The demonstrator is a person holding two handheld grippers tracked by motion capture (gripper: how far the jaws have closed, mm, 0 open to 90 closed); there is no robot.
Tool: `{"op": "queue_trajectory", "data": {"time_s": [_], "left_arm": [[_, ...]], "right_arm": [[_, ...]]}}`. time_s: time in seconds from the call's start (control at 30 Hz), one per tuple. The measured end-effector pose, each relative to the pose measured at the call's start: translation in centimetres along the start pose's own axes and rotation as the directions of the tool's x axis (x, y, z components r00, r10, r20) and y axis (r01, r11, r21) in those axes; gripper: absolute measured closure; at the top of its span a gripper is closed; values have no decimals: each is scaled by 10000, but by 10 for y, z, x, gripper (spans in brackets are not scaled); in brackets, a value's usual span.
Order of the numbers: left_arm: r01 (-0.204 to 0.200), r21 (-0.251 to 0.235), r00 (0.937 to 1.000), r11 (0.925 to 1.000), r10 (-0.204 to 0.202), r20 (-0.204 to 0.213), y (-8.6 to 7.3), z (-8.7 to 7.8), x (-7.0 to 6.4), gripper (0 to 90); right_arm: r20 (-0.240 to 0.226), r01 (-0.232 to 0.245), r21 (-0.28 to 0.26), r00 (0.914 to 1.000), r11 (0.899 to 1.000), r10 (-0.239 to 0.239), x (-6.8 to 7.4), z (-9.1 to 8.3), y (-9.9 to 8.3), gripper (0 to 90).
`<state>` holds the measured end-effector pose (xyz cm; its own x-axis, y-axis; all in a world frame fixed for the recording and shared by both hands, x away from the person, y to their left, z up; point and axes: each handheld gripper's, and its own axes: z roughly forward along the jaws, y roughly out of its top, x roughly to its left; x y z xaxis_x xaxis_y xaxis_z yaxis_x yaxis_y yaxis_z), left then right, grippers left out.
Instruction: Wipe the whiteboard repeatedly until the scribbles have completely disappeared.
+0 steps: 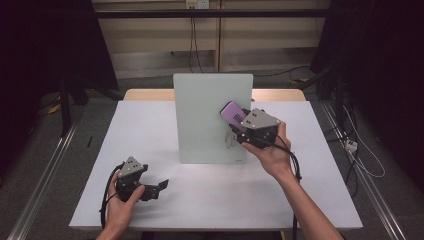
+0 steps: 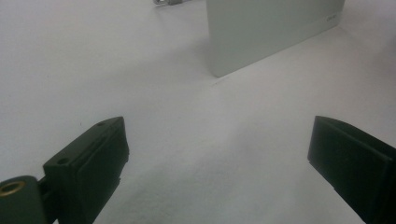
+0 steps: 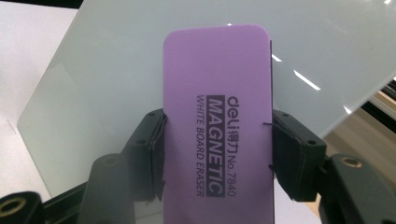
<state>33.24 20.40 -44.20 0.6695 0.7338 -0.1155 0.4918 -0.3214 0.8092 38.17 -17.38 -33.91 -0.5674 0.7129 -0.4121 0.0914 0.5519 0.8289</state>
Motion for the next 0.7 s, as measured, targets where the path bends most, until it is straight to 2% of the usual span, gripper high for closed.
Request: {"op": "queue_trajectory", "data": {"time_s": [0.47,0.6,0.7], "left_arm": [[11,31,10000,10000,-11,-5,0,1,0,50],[-32,84,10000,10000,33,-29,0,1,0,50],[-12,68,10000,10000,12,3,0,2,-1,50]], "right_arm": [[-816,420,486,9959,9979,-379,35,11,-24,423],[-1276,588,665,9906,9961,-499,47,16,-33,423],[-1539,913,845,9850,9922,-775,55,20,-36,423]]}}
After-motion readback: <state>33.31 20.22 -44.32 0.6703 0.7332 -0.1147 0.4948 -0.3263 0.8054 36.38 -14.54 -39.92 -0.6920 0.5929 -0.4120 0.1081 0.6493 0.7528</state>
